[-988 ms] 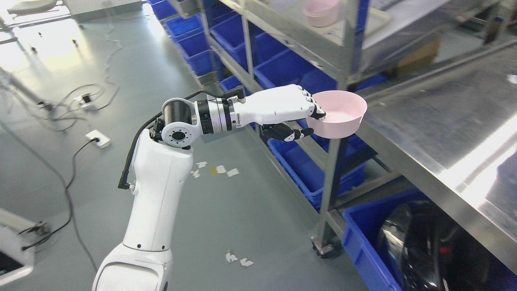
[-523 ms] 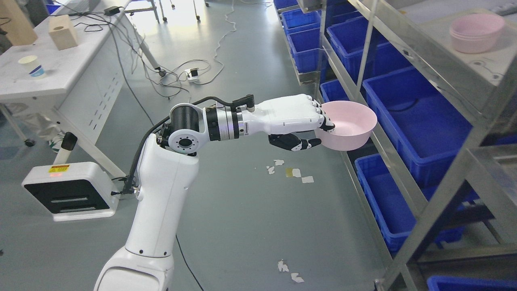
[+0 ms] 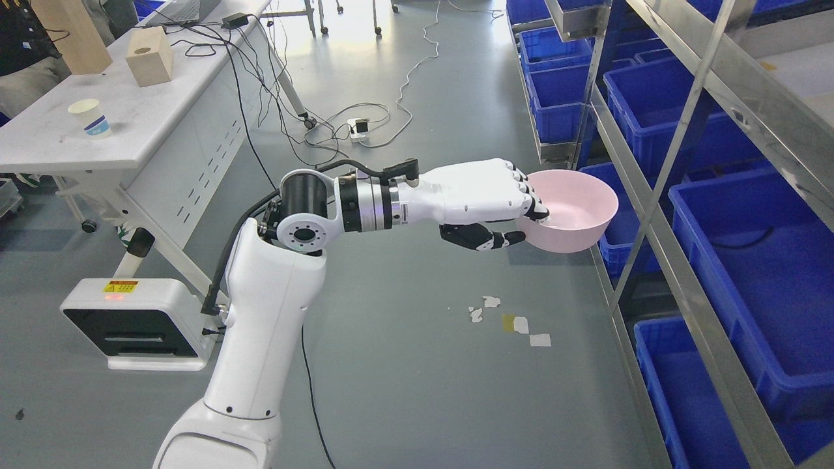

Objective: Stack pink IKEA bowl on shelf middle layer
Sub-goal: 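Hold the pink bowl in the left hand while turning to the other shelf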

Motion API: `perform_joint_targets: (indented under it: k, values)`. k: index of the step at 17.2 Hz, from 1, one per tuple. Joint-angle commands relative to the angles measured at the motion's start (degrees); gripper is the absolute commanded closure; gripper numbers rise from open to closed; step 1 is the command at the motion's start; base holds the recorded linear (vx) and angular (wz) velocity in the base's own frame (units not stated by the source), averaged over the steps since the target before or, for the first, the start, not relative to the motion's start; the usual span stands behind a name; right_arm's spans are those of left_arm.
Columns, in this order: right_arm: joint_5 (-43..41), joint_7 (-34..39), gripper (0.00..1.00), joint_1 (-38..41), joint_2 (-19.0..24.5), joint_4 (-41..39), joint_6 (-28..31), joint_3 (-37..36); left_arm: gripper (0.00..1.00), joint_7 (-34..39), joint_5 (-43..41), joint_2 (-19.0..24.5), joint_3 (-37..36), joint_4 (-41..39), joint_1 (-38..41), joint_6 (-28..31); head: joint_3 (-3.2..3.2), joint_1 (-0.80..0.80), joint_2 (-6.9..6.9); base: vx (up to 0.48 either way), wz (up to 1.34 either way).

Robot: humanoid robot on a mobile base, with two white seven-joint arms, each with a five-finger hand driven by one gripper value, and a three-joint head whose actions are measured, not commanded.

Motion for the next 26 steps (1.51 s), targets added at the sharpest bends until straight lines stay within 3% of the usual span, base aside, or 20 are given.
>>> perform_joint_targets:
  k: [1, 26]
  values:
    - [0.0, 0.0, 0.00, 0.2, -1.0, -1.0, 0.0, 0.0, 0.98, 0.1, 0.0, 1.0, -0.8, -1.0, 0.1, 0.0, 0.00, 0.00, 0.00, 0.394, 0.13]
    - [0.0, 0.0, 0.00, 0.2, -1.0, -1.0, 0.0, 0.0, 0.98, 1.9, 2.3, 1.0, -1.7, -2.7, -0.5, 0.0, 0.00, 0.00, 0.00, 0.340, 0.06]
